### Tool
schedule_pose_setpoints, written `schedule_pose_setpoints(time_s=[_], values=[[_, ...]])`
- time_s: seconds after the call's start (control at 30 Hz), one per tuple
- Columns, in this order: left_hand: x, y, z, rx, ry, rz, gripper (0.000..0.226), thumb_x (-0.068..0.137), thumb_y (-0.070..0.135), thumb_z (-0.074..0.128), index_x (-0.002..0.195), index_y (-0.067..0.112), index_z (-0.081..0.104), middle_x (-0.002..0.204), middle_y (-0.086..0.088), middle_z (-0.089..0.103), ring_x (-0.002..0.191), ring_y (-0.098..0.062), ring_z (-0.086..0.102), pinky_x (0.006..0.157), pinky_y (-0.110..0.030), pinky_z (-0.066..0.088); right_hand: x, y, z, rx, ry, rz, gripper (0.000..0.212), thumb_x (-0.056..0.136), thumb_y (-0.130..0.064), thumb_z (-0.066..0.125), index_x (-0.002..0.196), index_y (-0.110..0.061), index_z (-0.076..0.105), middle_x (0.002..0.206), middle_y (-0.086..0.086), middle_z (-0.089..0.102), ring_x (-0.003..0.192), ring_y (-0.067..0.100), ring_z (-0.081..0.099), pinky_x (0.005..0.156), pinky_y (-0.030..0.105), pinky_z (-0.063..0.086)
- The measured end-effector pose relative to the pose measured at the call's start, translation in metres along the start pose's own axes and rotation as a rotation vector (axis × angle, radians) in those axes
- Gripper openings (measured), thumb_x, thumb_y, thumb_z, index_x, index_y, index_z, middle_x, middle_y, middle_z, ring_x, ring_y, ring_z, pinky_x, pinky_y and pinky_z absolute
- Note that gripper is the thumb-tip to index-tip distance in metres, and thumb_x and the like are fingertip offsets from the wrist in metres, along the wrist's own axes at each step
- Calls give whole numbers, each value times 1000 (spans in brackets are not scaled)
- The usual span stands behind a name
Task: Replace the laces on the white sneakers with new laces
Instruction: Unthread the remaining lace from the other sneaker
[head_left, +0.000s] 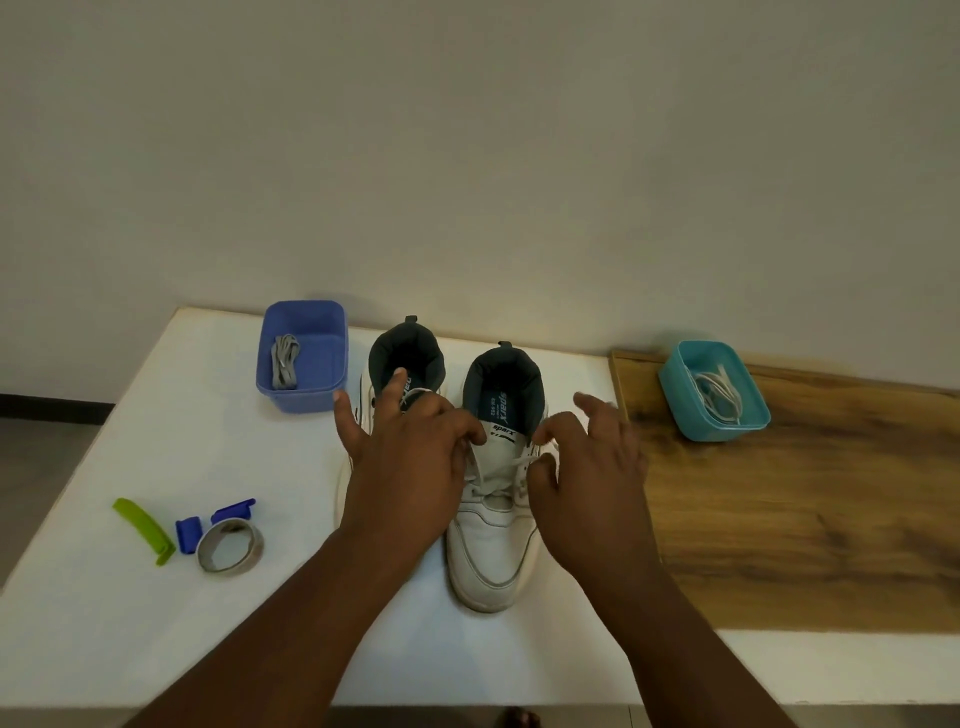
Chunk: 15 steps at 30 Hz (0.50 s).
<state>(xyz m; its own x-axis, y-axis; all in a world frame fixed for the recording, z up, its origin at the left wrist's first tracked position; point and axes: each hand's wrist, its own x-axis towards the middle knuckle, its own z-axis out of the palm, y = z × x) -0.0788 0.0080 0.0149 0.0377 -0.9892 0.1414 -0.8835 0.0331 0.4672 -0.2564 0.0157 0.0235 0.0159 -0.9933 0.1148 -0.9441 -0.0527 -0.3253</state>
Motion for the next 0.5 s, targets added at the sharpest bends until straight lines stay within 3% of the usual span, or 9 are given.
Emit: schedule_pose_setpoints(time_s=[0.1, 0.17, 0.23, 0.33, 0.43, 0.5], values=[[1, 1, 0, -18, 11, 1, 16, 90, 28, 70, 91, 44, 72, 118, 10, 70, 143, -32, 40, 112, -73, 5, -2, -7, 2, 55, -125, -149, 36, 94, -29, 59, 129, -37, 62, 170, 3, 14, 157, 30, -7, 123, 46, -5], [1, 1, 0, -17, 19, -8, 17, 91, 27, 69, 93, 44, 71, 120, 11, 69, 144, -31, 38, 113, -72, 3, -2, -12, 7, 31, -207, -178, 18, 98, -35, 61, 113, -38, 71, 171, 0, 10, 156, 28, -13, 121, 44, -13], [1, 0, 0, -30, 9, -14, 17, 93, 28, 66, 92, 45, 71, 121, 13, 68, 146, -29, 36, 114, -69, 0, -1, -11, 11, 25, -192, -159, 10, 97, -32, 64, 98, -35, 74, 167, 1, 25, 157, 30, -2, 123, 49, -6], [2, 0, -1, -31, -9, -30, 17, 93, 29, 65, 92, 46, 70, 122, 15, 67, 148, -27, 32, 114, -67, -3, 5, -1, 7, -22, 10, -81, 10, 98, -26, 61, 98, -29, 70, 153, 6, 46, 151, 33, 26, 123, 55, 16], [1, 2, -3, -24, -18, -38, 18, 95, 29, 62, 94, 46, 68, 122, 19, 65, 150, -23, 26, 115, -65, -6, 8, 12, -3, 7, 205, 113, 9, 101, -26, 54, 101, -26, 63, 143, 6, 52, 137, 32, 43, 112, 55, 35], [1, 2, -3, -24, -21, -35, 18, 95, 29, 62, 94, 46, 68, 121, 19, 65, 150, -23, 26, 115, -64, -6, 9, 17, -4, 70, 252, 188, 9, 99, -25, 56, 107, -27, 60, 142, 8, 51, 133, 33, 45, 106, 53, 39]])
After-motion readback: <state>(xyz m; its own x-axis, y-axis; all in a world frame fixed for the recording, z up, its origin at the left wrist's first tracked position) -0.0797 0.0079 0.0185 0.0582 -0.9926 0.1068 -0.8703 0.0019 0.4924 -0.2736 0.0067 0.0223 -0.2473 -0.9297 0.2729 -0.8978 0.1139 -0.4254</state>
